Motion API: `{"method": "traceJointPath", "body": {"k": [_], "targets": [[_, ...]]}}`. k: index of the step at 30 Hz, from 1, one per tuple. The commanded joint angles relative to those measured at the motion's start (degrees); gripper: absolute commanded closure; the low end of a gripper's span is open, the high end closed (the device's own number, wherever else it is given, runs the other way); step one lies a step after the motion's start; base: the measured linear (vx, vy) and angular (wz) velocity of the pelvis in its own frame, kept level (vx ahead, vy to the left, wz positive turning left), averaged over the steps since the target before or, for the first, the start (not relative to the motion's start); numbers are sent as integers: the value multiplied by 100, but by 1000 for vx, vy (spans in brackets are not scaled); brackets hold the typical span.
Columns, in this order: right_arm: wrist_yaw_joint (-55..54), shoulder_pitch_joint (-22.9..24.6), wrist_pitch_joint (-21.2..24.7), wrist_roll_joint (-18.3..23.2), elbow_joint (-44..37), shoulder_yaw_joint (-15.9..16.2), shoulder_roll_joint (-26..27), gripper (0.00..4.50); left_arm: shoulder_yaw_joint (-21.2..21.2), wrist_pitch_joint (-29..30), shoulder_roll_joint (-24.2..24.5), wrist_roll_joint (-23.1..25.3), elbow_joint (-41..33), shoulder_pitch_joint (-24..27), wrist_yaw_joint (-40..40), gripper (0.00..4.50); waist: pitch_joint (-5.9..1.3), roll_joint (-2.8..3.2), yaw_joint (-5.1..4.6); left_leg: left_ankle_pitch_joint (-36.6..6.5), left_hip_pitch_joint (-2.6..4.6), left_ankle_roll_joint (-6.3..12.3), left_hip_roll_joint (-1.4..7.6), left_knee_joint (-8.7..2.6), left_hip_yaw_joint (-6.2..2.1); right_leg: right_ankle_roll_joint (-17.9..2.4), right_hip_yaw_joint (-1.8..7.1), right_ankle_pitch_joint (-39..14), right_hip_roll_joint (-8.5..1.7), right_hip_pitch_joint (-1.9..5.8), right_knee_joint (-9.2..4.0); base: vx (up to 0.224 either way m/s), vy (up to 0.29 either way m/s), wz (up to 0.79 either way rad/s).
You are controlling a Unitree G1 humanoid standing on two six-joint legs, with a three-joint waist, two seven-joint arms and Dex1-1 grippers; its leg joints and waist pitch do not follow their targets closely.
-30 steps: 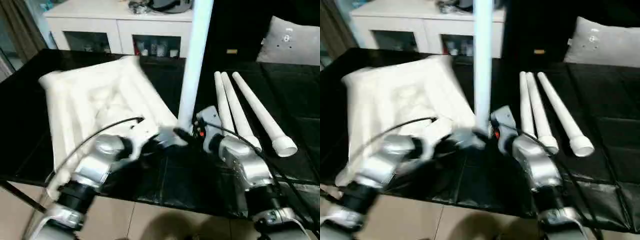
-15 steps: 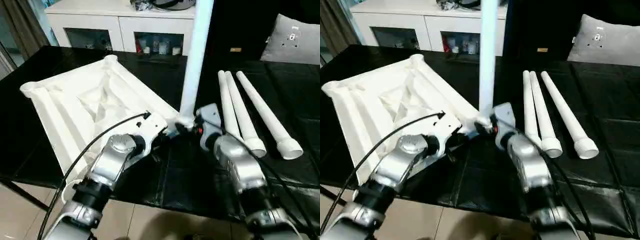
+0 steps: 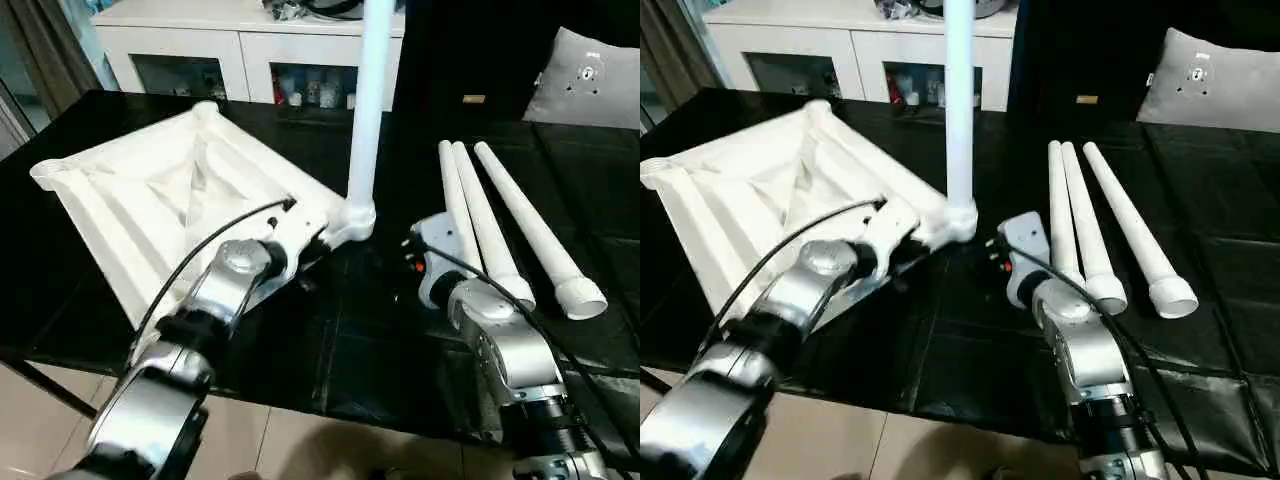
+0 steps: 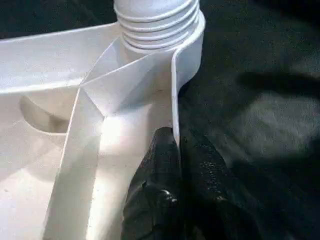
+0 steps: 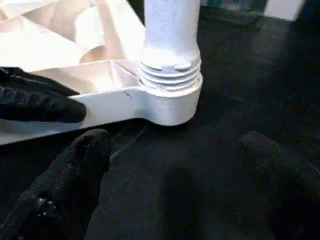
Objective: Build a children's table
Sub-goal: Rotate table base
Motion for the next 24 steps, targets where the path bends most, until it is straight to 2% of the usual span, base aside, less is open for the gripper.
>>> {"method": "traceJointPath", "body": {"k": [1,2,3,5,6,10,12,15,18,19,20,21,22,24], "targets": [[-117,-69,-44,-171,-156,17,-43,4,283,-350,7,-215,-169,-334,206,423,-495,-59,64,-54,-45,423,58,-296,8,-1130,239,-419,-379,508,-287,0,0,0],[-106,-77,20,-164,-168,20,-42,4,309,-399,11,-231,-216,-321,243,423,-497,-94,72,45,-63,492,53,-283,13,-1162,242,-223,-374,520,-267,0,0,0],[-87,-81,97,-135,-176,21,-42,4,332,-474,16,-244,-240,-312,275,423,-497,-85,79,74,-72,528,49,-280,10,-1184,242,-159,-382,527,-256,0,0,0],[48,-82,120,-124,-151,126,-108,4,420,-535,29,-338,-390,-227,241,423,-480,-101,83,-1,-70,617,49,-283,25,-1183,231,-314,-390,517,-289,0,0,0],[109,-69,122,-102,-151,163,-123,4,467,-488,40,-383,-516,-155,224,423,-478,-86,88,-54,-64,620,60,-283,26,-1186,231,-441,-394,513,-292,0,0,0],[152,4,60,-79,-87,240,-97,4,332,-282,213,-332,-1028,276,-84,423,-456,-83,86,-223,-51,544,94,-304,30,-1116,234,-847,-400,481,-318,0,0,0],[131,31,57,-50,-101,232,-60,4,304,-257,233,-342,-1119,379,-164,423,-449,-91,79,-226,-60,528,91,-308,31,-1088,235,-882,-398,481,-322,0,0,0],[124,49,76,-55,-133,264,-51,4,221,-231,238,-265,-1075,444,-163,423,-451,-49,97,-271,-35,474,98,-309,31,-1037,239,-933,-384,449,-327,0,0,0],[143,65,70,-34,-137,302,-49,4,14,-159,255,-81,-976,469,-192,423,-439,-45,111,-396,-24,412,99,-321,31,-969,240,-1099,-385,440,-354,0,0,0],[154,77,63,-29,-145,320,-50,0,-50,-105,270,-14,-962,473,-180,389,-440,-25,118,-439,-19,374,101,-325,28,-920,241,-1166,-380,436,-361,0,0,0],[157,80,62,-27,-147,324,-51,0,-63,-95,273,0,-959,474,-178,388,-441,-28,132,-442,-20,347,101,-326,26,-901,245,-1159,-385,439,-362,0,0,0],[213,116,63,-2,-182,349,-52,0,-122,-1,280,35,-1000,509,-218,388,-446,9,144,-434,-16,331,102,-323,20,-905,246,-1134,-387,437,-351,0,0,0],[264,164,92,29,-227,361,-53,0,-162,67,287,48,-1033,539,-272,388,-444,12,156,-437,-17,322,102,-323,23,-900,249,-1085,-383,434,-354,0,0,0],[331,222,128,69,-278,373,-59,0,-185,125,296,39,-1078,574,-344,353,-446,-6,171,-470,-29,312,95,-327,22,-900,248,-1071,-389,450,-359,0,0,0]]}}
